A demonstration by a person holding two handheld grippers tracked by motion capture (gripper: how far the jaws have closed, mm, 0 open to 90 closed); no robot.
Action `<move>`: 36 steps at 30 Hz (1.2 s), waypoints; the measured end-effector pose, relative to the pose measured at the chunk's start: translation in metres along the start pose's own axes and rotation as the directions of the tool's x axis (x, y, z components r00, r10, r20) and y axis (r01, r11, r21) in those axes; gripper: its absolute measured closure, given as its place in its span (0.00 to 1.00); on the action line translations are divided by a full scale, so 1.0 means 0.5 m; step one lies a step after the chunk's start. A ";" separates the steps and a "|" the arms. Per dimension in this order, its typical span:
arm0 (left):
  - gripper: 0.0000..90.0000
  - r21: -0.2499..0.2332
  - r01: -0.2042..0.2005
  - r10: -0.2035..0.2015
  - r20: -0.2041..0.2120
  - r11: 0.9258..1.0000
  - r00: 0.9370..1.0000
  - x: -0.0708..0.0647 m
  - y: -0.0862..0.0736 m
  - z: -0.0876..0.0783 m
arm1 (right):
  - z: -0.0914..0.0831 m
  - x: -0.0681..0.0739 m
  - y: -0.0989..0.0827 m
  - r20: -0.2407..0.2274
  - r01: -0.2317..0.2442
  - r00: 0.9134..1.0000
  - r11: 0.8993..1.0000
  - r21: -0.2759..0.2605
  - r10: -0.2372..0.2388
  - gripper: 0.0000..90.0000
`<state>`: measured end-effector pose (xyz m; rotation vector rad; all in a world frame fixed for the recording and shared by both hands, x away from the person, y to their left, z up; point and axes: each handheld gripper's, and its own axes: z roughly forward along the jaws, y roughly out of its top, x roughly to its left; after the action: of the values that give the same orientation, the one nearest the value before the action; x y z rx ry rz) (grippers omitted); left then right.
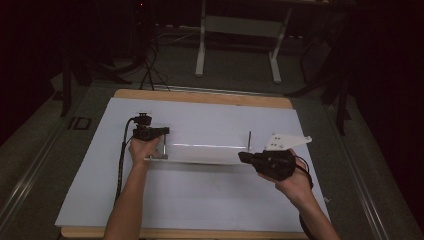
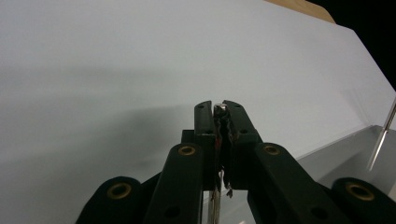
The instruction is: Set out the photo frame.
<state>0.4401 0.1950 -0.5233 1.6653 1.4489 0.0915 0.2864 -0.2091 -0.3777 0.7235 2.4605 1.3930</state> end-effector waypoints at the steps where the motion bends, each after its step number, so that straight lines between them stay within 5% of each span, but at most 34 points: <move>1: 0.95 0.001 -0.004 0.004 -0.002 1.000 1.000 0.000 0.000 0.000 | 0.001 0.011 -0.004 -0.004 0.007 1.000 1.000 -0.006 -0.007 1.00; 9: 0.95 0.005 -0.007 0.007 -0.002 1.000 1.000 -0.001 0.001 -0.001 | 0.001 0.043 -0.024 -0.033 -0.008 0.999 0.998 -0.057 0.006 1.00; 14: 0.95 0.005 0.007 -0.007 -0.002 1.000 1.000 0.001 0.002 0.002 | 0.013 0.059 -0.043 -0.034 -0.001 0.999 0.999 -0.041 0.000 1.00; 25: 0.94 -0.001 0.002 -0.002 0.012 1.000 1.000 0.004 0.000 0.001 | 0.044 0.045 -0.062 0.052 -0.048 0.997 0.998 -0.048 0.050 1.00; 36: 0.79 -0.001 -0.073 0.073 0.002 0.997 0.997 -0.004 -0.010 -0.006 | 0.056 0.038 -0.061 0.048 -0.075 0.996 0.995 -0.061 0.078 1.00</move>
<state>0.4342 0.1945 -0.5239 1.7169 1.3866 0.1310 0.2725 -0.1917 -0.4174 0.8378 2.3657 1.4499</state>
